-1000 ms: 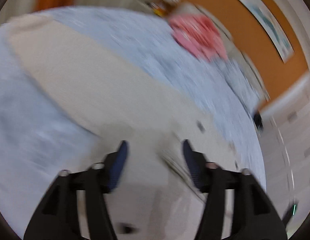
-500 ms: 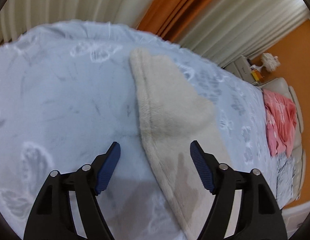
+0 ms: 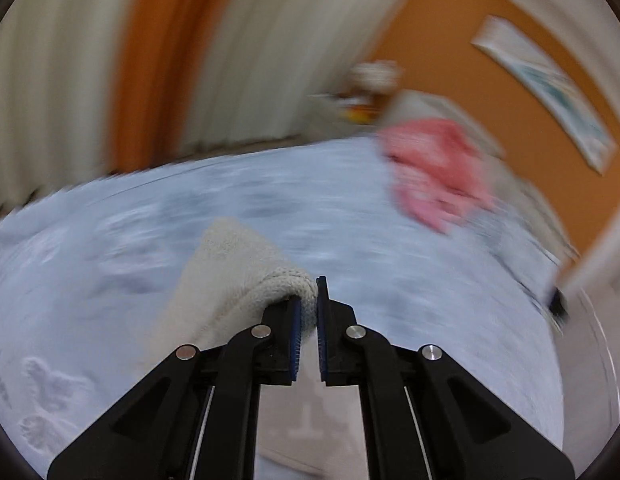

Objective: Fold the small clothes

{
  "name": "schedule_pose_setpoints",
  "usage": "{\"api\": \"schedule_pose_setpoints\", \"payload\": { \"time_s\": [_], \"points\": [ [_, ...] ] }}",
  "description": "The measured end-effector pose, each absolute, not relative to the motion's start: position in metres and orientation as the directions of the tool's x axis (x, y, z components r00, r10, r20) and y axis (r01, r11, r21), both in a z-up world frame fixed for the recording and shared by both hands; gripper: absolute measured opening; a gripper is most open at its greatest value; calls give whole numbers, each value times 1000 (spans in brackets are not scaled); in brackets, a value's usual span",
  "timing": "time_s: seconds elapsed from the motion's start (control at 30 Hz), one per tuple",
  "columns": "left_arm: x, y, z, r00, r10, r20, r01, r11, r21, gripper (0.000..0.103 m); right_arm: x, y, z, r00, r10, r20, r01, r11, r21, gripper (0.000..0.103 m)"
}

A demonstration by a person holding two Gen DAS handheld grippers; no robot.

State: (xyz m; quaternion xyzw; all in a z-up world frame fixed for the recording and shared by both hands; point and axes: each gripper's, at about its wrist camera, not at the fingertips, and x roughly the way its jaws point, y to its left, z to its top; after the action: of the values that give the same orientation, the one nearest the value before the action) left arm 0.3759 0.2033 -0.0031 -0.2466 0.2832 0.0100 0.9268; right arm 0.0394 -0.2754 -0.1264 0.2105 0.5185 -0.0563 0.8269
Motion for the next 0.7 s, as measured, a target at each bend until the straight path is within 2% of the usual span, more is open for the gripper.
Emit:
{"api": "schedule_pose_setpoints", "payload": {
  "time_s": [0.13,0.23,0.33,0.47,0.5,0.53,0.6,0.7],
  "points": [
    [346,100,30,820,-331,-468,77,872,-483,5,29,-280,-115,490,127,-862,302,903,305,49],
    [318,18,26,747,-468,-472,195,833,-518,6,19,-290,-109,510,127,-851,311,895,320,50],
    [292,-52,-12,656,-517,-550,217,827,-518,7,8,-305,-107,525,132,-841,336,876,347,51],
    [255,-96,-91,522,-486,-701,102,851,-515,12,-3,-324,-105,535,135,-834,356,859,368,52],
    [247,-97,-100,507,-477,-718,73,854,-516,19,-5,-327,-104,538,131,-833,358,859,366,53],
    [236,-93,-112,497,-461,-735,38,858,-512,36,-6,-331,-103,540,123,-833,349,867,354,55],
    [220,-75,-120,520,-434,-735,-12,857,-515,51,-1,-332,-102,537,121,-835,327,882,338,58],
    [208,-35,-119,569,-412,-712,-70,838,-541,61,27,-330,-103,536,184,-824,273,886,376,60]
  ]
}}
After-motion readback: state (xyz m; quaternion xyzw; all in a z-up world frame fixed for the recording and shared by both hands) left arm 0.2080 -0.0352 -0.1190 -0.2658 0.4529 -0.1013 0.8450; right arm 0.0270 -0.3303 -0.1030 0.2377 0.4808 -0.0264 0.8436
